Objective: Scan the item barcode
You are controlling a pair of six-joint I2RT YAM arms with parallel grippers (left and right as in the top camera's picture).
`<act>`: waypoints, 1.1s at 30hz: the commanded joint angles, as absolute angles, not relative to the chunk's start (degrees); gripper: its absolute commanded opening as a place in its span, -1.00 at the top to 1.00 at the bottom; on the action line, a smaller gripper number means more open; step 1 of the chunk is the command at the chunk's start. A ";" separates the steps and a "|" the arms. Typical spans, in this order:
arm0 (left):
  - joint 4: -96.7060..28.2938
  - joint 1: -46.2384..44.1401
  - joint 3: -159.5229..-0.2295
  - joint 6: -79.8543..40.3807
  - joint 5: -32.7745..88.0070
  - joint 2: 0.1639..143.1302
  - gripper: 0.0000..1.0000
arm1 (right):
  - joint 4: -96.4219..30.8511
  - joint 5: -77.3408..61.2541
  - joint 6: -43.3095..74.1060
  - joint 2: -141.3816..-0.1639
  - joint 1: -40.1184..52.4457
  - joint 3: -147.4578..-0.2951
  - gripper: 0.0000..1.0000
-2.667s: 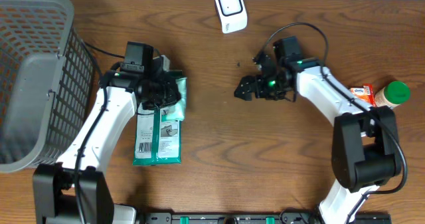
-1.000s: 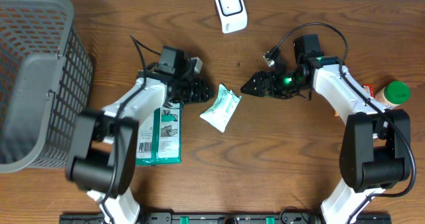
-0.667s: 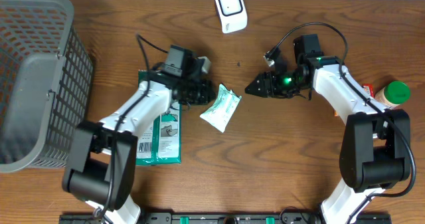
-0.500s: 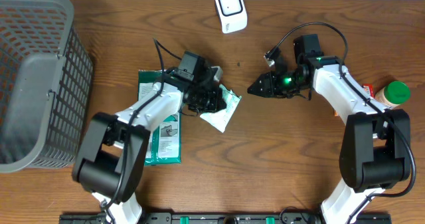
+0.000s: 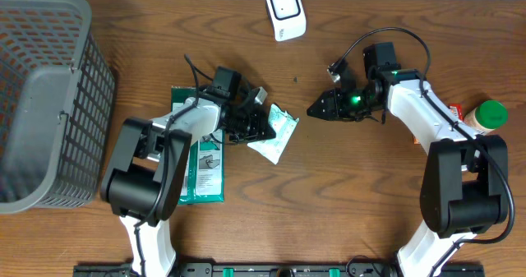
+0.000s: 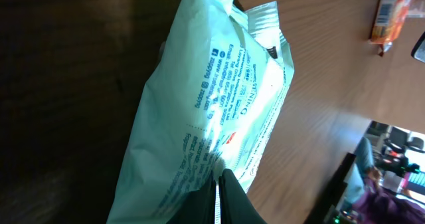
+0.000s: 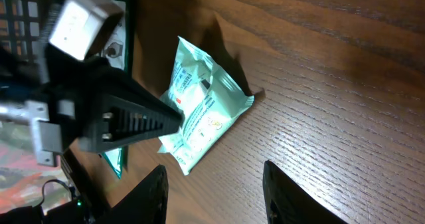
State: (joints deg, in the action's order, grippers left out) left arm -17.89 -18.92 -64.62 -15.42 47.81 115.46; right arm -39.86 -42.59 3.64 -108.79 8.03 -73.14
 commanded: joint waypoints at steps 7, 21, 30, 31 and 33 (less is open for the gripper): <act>-17.26 -18.92 -66.15 -14.70 45.52 110.15 0.76 | -39.88 -42.92 3.14 -107.35 8.36 -74.15 0.12; -26.98 -19.05 -60.80 -15.14 31.64 110.26 0.76 | -39.72 -42.87 3.14 -107.35 8.73 -74.15 0.10; -26.48 -19.05 -59.88 -16.71 35.05 111.24 0.78 | -39.62 -43.18 3.49 -107.35 9.52 -74.15 0.18; -26.04 -19.05 -59.92 -17.34 36.62 110.56 0.78 | -39.62 -43.16 3.99 -107.35 9.87 -74.15 0.21; -25.17 -19.05 -59.92 -18.94 38.65 108.49 0.77 | -39.59 -43.18 4.69 -107.35 10.96 -74.15 0.35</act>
State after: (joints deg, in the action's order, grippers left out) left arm -25.78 -18.81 -61.10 -16.56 35.46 109.78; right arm -39.62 -42.52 4.01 -108.79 8.58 -73.14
